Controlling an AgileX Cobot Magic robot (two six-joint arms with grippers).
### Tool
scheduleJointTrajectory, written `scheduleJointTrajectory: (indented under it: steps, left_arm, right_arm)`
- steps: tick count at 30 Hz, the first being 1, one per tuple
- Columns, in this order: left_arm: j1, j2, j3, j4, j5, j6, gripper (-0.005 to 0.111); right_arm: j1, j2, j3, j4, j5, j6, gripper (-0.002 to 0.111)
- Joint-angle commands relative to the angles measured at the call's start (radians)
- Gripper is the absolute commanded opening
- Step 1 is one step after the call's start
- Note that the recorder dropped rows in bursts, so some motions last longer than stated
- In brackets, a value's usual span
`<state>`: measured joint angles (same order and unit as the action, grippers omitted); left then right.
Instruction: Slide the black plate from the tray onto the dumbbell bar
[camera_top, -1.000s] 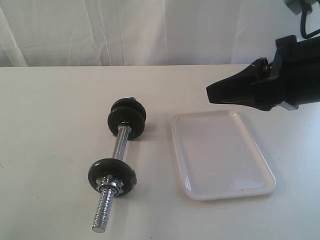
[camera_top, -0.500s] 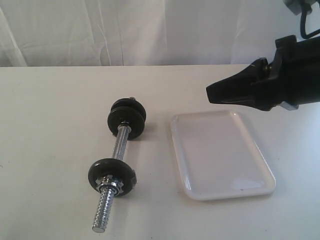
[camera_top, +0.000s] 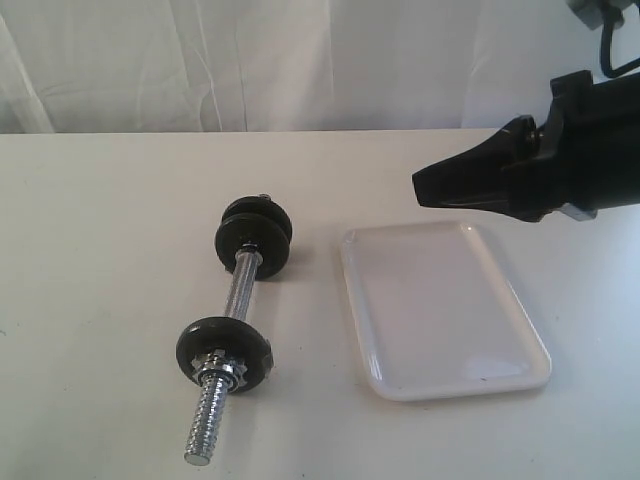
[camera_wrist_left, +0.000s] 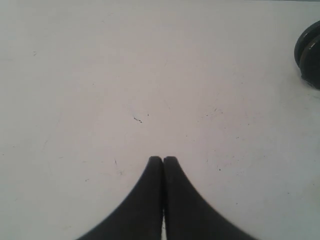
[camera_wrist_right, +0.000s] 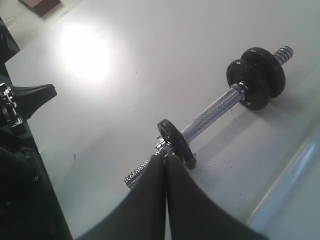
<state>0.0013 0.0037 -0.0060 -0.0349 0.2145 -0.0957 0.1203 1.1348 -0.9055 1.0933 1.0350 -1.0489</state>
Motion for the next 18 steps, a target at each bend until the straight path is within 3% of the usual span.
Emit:
scheduleJointTrajectory:
  steps: [1,18]
  left_arm:
    - [0.002,-0.004,0.006,-0.006,0.004,0.004,0.0]
    - [0.002,-0.004,0.006,-0.006,0.015,0.005,0.0]
  right_arm:
    - [0.001,-0.006,0.002,0.006,0.003,-0.011,0.0]
    - [0.001,-0.006,0.002,0.006,-0.006,-0.011,0.0]
